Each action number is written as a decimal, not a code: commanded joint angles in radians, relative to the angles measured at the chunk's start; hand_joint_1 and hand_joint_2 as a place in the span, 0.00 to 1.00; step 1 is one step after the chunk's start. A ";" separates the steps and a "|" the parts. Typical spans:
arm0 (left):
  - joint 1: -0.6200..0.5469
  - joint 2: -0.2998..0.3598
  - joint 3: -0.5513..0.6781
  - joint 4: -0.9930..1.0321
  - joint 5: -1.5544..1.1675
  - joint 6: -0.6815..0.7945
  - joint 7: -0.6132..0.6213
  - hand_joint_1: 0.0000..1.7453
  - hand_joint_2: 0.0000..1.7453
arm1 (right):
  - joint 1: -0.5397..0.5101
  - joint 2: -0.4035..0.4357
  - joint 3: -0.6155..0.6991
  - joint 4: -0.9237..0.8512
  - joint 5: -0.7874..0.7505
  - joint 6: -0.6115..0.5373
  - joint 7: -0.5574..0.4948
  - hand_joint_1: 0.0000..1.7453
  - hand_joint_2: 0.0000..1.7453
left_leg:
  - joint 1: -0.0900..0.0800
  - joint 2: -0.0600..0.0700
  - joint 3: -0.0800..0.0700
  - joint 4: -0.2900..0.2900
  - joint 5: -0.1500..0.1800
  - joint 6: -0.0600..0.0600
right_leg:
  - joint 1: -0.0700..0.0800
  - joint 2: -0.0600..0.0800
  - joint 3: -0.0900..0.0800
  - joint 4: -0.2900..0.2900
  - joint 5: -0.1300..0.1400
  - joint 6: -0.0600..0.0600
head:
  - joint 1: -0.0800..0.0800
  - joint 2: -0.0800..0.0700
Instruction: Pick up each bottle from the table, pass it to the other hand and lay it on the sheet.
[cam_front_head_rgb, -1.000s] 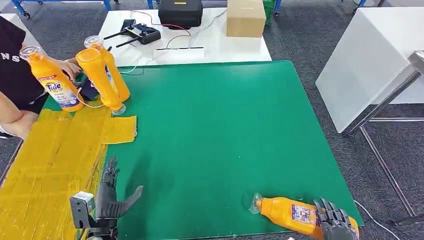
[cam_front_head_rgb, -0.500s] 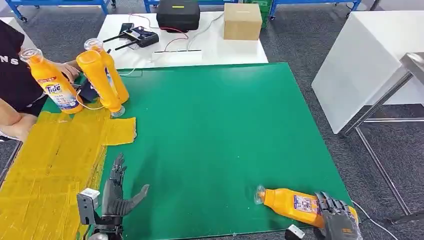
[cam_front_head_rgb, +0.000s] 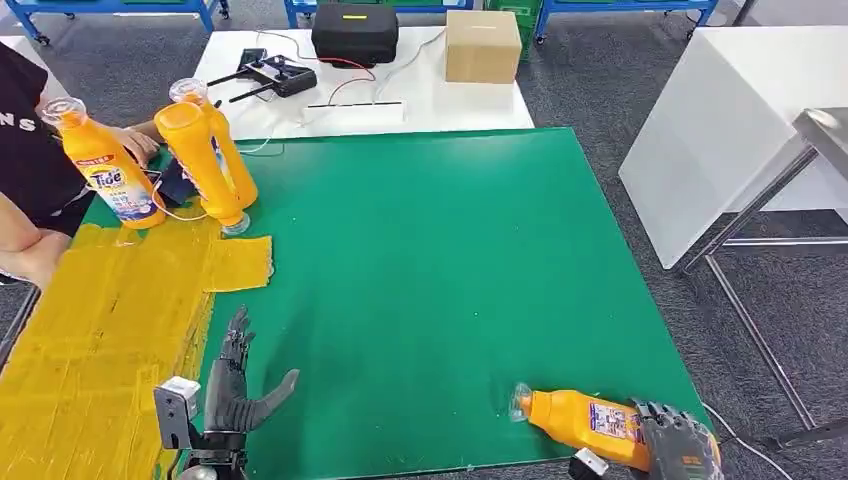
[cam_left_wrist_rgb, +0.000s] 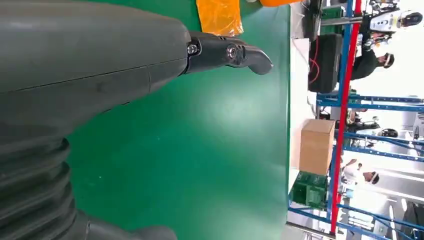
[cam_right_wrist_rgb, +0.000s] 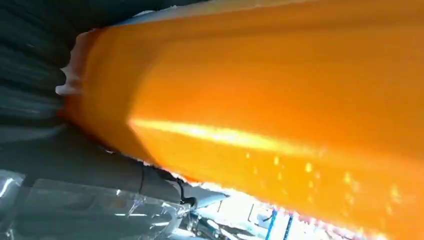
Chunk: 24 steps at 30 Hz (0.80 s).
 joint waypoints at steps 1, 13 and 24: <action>-0.018 0.011 0.026 0.063 0.008 -0.006 -0.008 0.00 1.00 | 0.064 -0.091 0.289 -0.084 -0.285 0.086 -0.044 1.00 1.00 | 0.001 0.000 -0.001 0.000 0.000 -0.002 | 0.001 0.000 -0.002 0.000 0.000 -0.001 | 0.000 0.000; -0.091 0.025 0.008 0.158 0.018 -0.018 -0.033 0.00 1.00 | 0.023 -0.406 0.811 -0.261 -0.935 0.074 -0.110 1.00 1.00 | 0.002 -0.006 -0.008 0.000 0.003 -0.003 | 0.001 -0.005 -0.005 0.000 -0.001 -0.001 | 0.000 0.000; -0.080 0.021 -0.003 0.137 0.034 -0.010 -0.034 0.00 1.00 | -0.125 -0.245 0.740 -0.209 -1.102 0.116 -0.283 1.00 1.00 | 0.002 -0.008 -0.013 -0.001 0.004 -0.003 | 0.001 -0.006 -0.010 0.000 0.000 0.000 | 0.000 0.000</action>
